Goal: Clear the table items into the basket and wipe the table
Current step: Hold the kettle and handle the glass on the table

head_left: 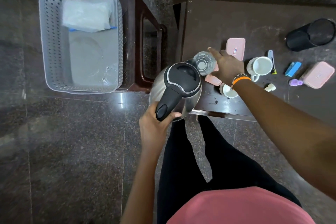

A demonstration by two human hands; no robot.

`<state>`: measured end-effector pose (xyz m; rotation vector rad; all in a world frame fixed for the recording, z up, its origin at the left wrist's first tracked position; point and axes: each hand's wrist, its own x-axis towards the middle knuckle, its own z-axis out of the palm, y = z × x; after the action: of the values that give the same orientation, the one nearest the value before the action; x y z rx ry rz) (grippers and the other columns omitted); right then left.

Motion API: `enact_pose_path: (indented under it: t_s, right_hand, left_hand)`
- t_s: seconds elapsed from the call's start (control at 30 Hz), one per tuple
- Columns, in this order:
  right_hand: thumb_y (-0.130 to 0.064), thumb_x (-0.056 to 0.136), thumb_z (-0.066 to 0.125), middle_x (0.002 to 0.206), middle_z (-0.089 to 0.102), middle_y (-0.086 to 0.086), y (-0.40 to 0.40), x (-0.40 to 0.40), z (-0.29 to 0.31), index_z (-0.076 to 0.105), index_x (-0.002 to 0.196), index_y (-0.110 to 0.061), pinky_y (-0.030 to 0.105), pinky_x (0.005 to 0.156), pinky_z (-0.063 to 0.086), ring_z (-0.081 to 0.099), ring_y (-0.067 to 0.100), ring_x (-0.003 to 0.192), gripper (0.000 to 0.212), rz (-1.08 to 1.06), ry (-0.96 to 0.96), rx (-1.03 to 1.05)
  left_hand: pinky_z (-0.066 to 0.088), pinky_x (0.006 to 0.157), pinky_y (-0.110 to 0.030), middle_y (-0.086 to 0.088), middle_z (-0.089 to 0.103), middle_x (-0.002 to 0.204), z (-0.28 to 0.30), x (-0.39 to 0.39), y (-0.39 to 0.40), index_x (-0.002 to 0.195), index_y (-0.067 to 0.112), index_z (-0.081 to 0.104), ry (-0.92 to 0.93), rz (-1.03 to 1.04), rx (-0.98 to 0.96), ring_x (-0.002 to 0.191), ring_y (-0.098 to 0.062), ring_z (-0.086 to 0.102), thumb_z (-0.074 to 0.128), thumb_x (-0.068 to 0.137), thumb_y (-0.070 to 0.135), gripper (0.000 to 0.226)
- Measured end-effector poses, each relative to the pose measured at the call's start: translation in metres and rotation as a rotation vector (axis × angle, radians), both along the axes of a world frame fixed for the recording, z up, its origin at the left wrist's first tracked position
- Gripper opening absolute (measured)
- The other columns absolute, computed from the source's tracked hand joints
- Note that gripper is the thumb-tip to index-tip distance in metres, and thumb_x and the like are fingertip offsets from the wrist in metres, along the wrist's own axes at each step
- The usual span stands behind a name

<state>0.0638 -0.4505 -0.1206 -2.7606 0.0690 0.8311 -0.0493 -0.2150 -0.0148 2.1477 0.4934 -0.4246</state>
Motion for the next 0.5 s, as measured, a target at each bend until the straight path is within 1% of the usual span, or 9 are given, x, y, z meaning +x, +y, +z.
enact_pose_path:
  t_s: [0.07, 0.13, 0.2, 0.27, 0.3, 0.33, 0.4, 0.43, 0.5]
  right_hand:
    - [-0.025, 0.076, 0.071, 0.128, 0.048, 0.016, 0.006, -0.006, 0.004, 0.033, 0.141, -0.022, 0.045, 0.079, 0.049, 0.057, 0.038, 0.108, 0.075, -0.050, -0.053, 0.001]
    - [-0.026, 0.077, 0.070, 0.124, 0.050, 0.015, 0.015, -0.011, 0.009, 0.047, 0.131, -0.019, 0.046, 0.079, 0.049, 0.058, 0.038, 0.106, 0.059, -0.107, -0.088, 0.019]
    - [-0.024, 0.078, 0.068, 0.120, 0.054, 0.014, 0.030, -0.017, 0.015, 0.058, 0.119, -0.015, 0.045, 0.079, 0.049, 0.060, 0.037, 0.103, 0.043, -0.130, -0.108, 0.064]
    - [-0.021, 0.078, 0.068, 0.115, 0.059, 0.013, 0.046, -0.021, 0.022, 0.063, 0.110, -0.013, 0.041, 0.080, 0.048, 0.061, 0.035, 0.099, 0.033, -0.134, -0.133, 0.149]
    - [-0.020, 0.079, 0.069, 0.111, 0.060, 0.013, 0.057, -0.022, 0.027, 0.065, 0.107, -0.013, 0.038, 0.079, 0.048, 0.062, 0.032, 0.096, 0.029, -0.126, -0.139, 0.204]
    - [-0.020, 0.079, 0.069, 0.108, 0.062, 0.013, 0.069, -0.021, 0.034, 0.066, 0.105, -0.013, 0.036, 0.078, 0.048, 0.061, 0.030, 0.094, 0.027, -0.121, -0.140, 0.259]
    - [-0.019, 0.079, 0.068, 0.101, 0.063, 0.014, 0.094, -0.016, 0.048, 0.069, 0.101, -0.012, 0.032, 0.078, 0.044, 0.060, 0.029, 0.091, 0.023, -0.093, -0.151, 0.350]
    - [-0.017, 0.079, 0.068, 0.097, 0.064, 0.015, 0.108, -0.012, 0.056, 0.069, 0.099, -0.011, 0.030, 0.077, 0.042, 0.060, 0.029, 0.089, 0.021, -0.072, -0.167, 0.386]
    - [-0.011, 0.079, 0.066, 0.093, 0.064, 0.016, 0.130, -0.004, 0.070, 0.069, 0.098, -0.009, 0.025, 0.072, 0.038, 0.060, 0.028, 0.083, 0.019, -0.062, -0.195, 0.462]
  left_hand:
    - [0.033, 0.048, -0.005, 0.017, 0.043, 0.049, 0.005, -0.005, 0.009, 0.065, 0.034, 0.046, -0.040, 0.044, -0.050, 0.049, 0.005, 0.045, 0.079, 0.060, 0.044, 0.035]
    - [0.033, 0.048, -0.007, 0.016, 0.046, 0.048, 0.009, -0.008, 0.020, 0.064, 0.038, 0.046, -0.061, 0.070, -0.092, 0.049, 0.002, 0.042, 0.076, 0.058, 0.050, 0.032]
    - [0.034, 0.049, -0.010, 0.016, 0.048, 0.051, 0.013, -0.012, 0.034, 0.065, 0.035, 0.050, -0.078, 0.111, -0.135, 0.050, 0.000, 0.040, 0.076, 0.055, 0.056, 0.035]
    - [0.046, 0.055, -0.028, 0.007, 0.050, 0.055, 0.021, -0.014, 0.043, 0.069, 0.024, 0.056, -0.093, 0.213, -0.215, 0.056, -0.004, 0.043, 0.079, 0.051, 0.059, 0.045]
    - [0.050, 0.057, -0.033, 0.000, 0.053, 0.058, 0.028, -0.013, 0.049, 0.071, 0.020, 0.058, -0.101, 0.285, -0.271, 0.060, -0.007, 0.046, 0.079, 0.051, 0.055, 0.045]
    - [0.050, 0.055, -0.031, 0.003, 0.056, 0.058, 0.034, -0.013, 0.055, 0.071, 0.021, 0.061, -0.131, 0.335, -0.311, 0.060, -0.005, 0.048, 0.080, 0.052, 0.047, 0.037]
    - [0.046, 0.051, -0.014, 0.016, 0.060, 0.057, 0.045, -0.012, 0.067, 0.069, 0.030, 0.063, -0.221, 0.410, -0.346, 0.054, 0.005, 0.050, 0.081, 0.058, 0.029, 0.021]
    - [0.044, 0.052, -0.009, 0.018, 0.062, 0.058, 0.051, -0.011, 0.075, 0.070, 0.031, 0.064, -0.258, 0.446, -0.363, 0.054, 0.006, 0.052, 0.079, 0.061, 0.022, 0.019]
    - [0.045, 0.053, -0.007, 0.020, 0.065, 0.060, 0.060, -0.006, 0.087, 0.075, 0.027, 0.064, -0.319, 0.486, -0.393, 0.056, 0.008, 0.055, 0.074, 0.066, 0.012, 0.020]
